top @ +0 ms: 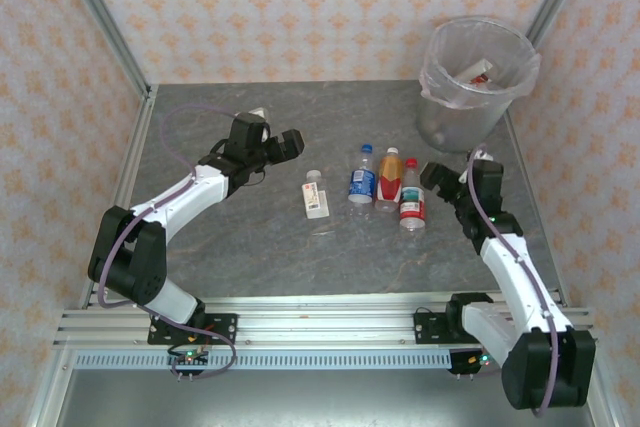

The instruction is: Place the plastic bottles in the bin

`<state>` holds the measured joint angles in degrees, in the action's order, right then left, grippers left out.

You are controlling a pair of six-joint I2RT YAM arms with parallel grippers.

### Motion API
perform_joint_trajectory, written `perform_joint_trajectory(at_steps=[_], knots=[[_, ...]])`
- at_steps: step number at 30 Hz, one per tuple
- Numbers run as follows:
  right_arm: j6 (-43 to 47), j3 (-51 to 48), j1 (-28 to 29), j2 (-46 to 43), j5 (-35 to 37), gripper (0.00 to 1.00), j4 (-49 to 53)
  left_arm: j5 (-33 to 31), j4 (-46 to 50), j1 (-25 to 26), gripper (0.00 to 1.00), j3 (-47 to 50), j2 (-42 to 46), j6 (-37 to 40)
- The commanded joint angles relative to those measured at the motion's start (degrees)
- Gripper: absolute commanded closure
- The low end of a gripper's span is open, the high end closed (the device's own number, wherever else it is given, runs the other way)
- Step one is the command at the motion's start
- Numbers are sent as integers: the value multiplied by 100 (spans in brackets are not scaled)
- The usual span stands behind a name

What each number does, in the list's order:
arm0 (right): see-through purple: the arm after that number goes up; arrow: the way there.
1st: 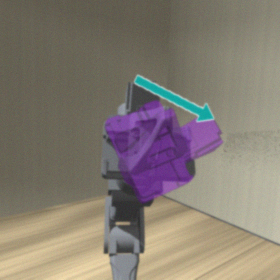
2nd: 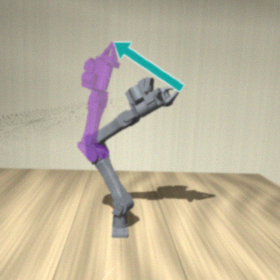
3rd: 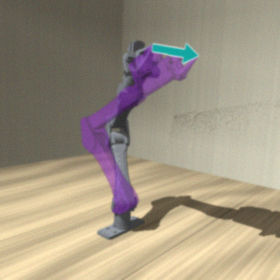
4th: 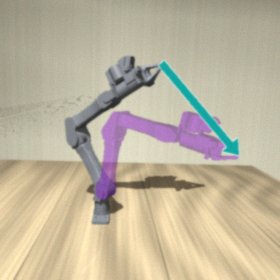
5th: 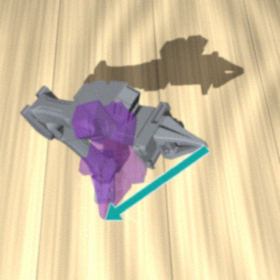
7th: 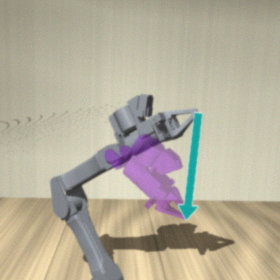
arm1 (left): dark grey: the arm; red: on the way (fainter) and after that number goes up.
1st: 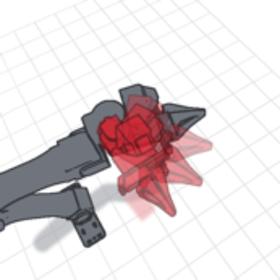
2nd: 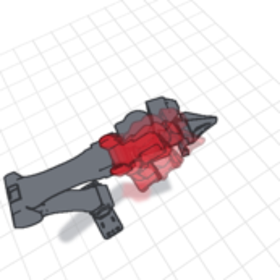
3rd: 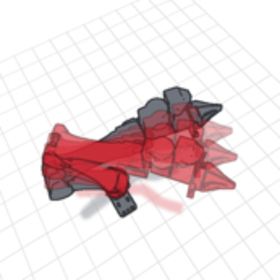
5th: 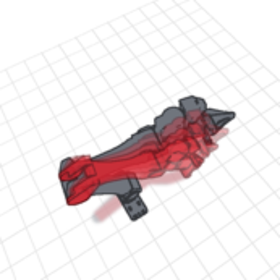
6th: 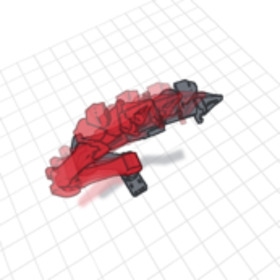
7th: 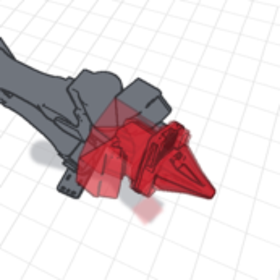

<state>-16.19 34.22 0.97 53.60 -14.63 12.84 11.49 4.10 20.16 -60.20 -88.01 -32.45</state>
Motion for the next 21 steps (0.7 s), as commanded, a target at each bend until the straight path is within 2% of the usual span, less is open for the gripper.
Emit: perform_joint_trajectory(at_steps=[1,4,10,16,21], knots=[[-510,-13,21,157,-119,1,-46,-283,257,32,0,17,153,-130],[-323,46,29,504,-450,1,231,-372,298,32,0,35,140,-165],[-71,426,104,1306,-496,2,790,-384,260,32,0,35,45,-265],[-109,782,263,1953,-7,7,933,-361,246,29,0,18,-6,-307],[-44,1111,424,2469,-246,4,1115,-393,269,32,0,-4,-32,-280]])
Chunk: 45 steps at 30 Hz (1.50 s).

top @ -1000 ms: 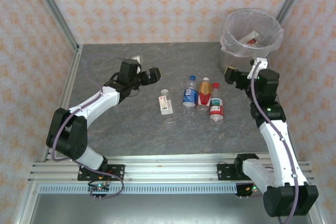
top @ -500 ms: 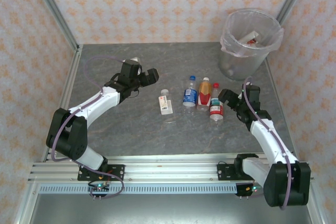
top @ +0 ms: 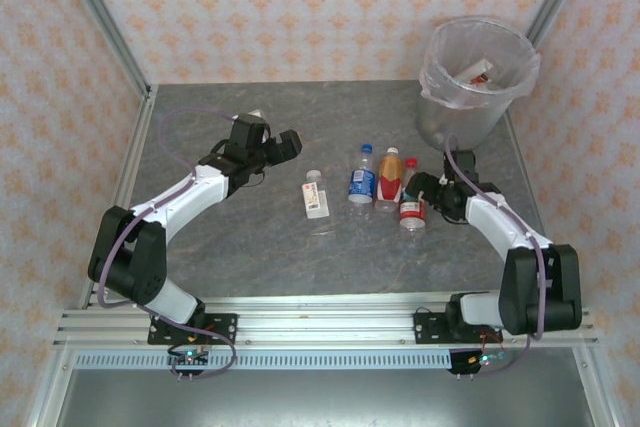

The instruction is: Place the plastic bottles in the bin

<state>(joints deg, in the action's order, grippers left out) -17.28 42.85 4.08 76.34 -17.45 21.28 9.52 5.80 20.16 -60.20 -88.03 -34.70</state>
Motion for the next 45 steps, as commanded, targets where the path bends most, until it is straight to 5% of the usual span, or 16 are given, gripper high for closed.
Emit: perform_joint_trajectory(at_steps=[1,11,15,35,45], knots=[[23,318,150,311,23,5,325,-200,105,32,0,-15,-39,-55],[-261,992,225,1182,850,20,945,-210,156,26,0,-50,-76,-13],[-331,1092,225,1191,1440,20,1083,-244,177,32,0,-35,-65,-2],[-185,2139,225,2595,1597,12,1748,-340,242,32,0,-35,-30,17],[-372,1878,225,2412,1495,39,1450,-335,247,32,0,-2,-11,16]])
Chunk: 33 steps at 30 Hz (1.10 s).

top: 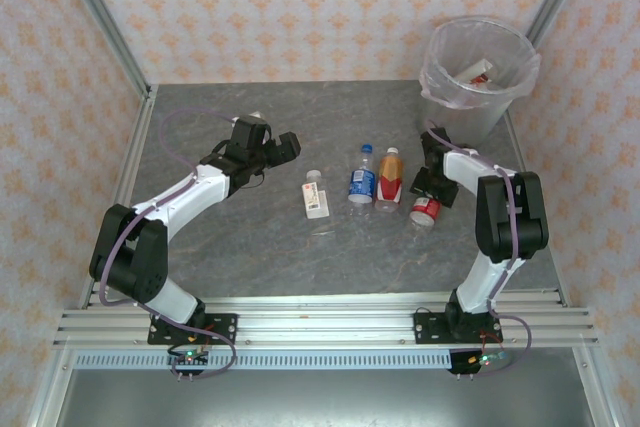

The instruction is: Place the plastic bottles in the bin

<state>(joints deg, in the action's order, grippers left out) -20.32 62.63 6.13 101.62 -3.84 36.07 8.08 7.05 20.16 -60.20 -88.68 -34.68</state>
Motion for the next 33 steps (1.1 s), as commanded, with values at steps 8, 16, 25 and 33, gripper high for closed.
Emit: perform_joint_trajectory(at_steps=[8,16,25,33], knots=[[-135,-562,20,-1162,246,43,-529,-225,109,32,0,9,63,-4],[-62,-1198,20,-2533,-21,46,-1401,-178,50,32,0,-9,-16,-47],[232,-1407,20,-3661,-759,48,-2304,-159,27,31,0,-86,-105,-91],[186,-1309,20,-4218,-952,48,-3116,-157,34,29,0,-114,-130,-118]])
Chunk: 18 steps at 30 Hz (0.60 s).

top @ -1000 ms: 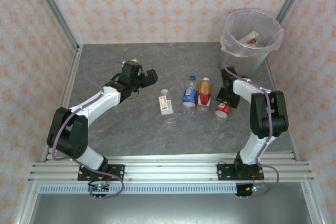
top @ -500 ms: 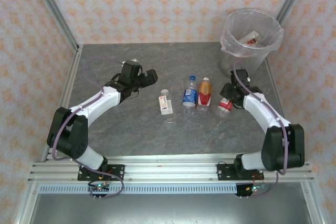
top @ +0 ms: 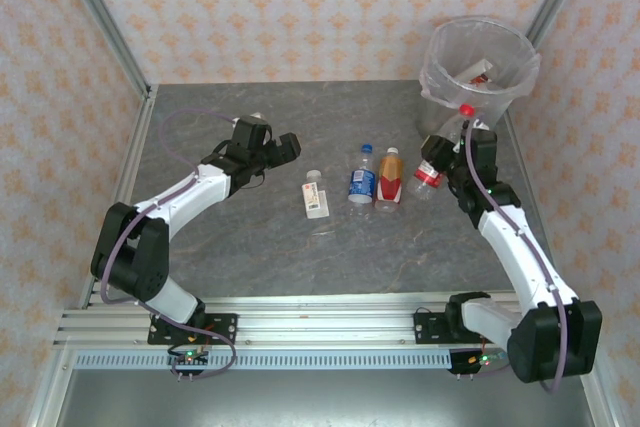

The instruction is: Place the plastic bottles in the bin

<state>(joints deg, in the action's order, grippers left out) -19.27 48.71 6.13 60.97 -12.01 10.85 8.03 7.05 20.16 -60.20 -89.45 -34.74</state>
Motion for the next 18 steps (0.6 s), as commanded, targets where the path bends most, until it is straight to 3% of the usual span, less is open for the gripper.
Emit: perform_joint_trajectory(at_steps=[1,18], knots=[[94,103,20,-185,-137,48,-706,-155,47,32,0,-120,-54,-112],[179,1368,20,596,678,49,-2106,-56,166,36,0,171,282,-396]])
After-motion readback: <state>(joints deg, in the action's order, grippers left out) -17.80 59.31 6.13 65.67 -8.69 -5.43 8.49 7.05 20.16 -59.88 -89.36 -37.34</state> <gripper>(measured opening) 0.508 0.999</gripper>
